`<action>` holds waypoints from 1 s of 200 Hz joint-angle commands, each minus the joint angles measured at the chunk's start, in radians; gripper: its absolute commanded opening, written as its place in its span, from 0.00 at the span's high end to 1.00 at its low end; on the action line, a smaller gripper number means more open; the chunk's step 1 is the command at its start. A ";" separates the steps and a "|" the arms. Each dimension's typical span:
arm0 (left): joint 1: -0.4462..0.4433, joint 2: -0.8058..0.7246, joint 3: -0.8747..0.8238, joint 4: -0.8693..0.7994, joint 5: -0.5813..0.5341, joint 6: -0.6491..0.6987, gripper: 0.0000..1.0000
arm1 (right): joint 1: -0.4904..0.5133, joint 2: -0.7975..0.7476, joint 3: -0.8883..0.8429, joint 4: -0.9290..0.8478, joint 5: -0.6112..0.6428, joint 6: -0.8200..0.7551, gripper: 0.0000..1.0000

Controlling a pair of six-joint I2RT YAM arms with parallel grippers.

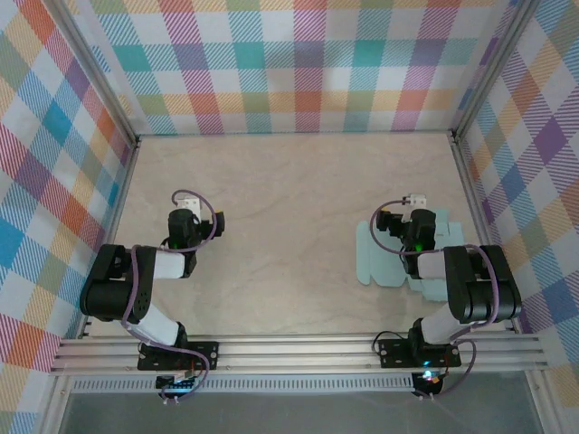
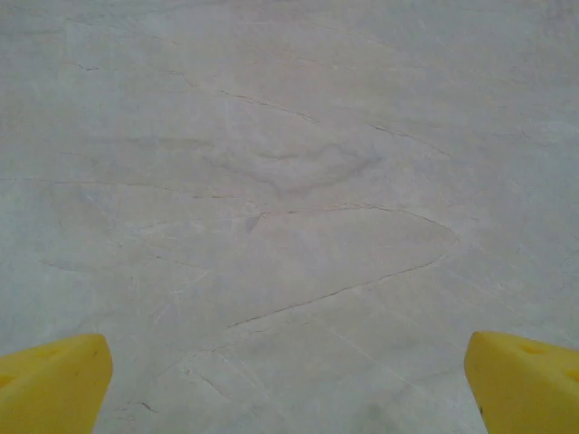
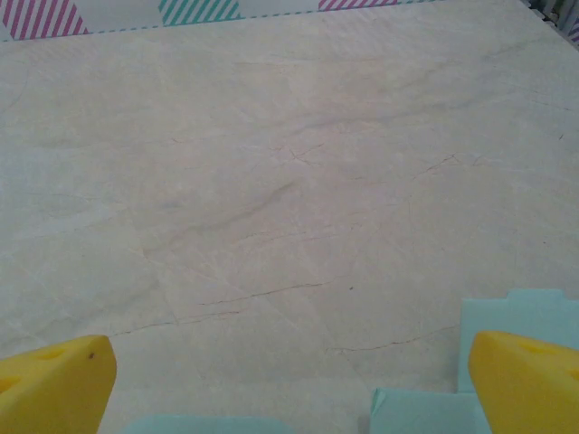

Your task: Fold the paper box

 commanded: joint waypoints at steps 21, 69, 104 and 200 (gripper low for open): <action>0.006 -0.004 0.000 0.029 0.017 -0.009 0.00 | -0.007 -0.003 0.013 0.042 -0.017 -0.005 0.00; 0.006 -0.002 0.000 0.029 0.017 -0.010 0.00 | -0.006 -0.003 0.014 0.041 -0.017 -0.005 0.00; 0.006 -0.003 0.000 0.030 0.017 -0.011 0.00 | -0.007 -0.003 0.014 0.041 -0.018 -0.003 0.00; -0.023 -0.100 0.025 -0.088 0.021 0.028 0.00 | -0.006 -0.104 -0.002 -0.022 -0.005 -0.001 0.00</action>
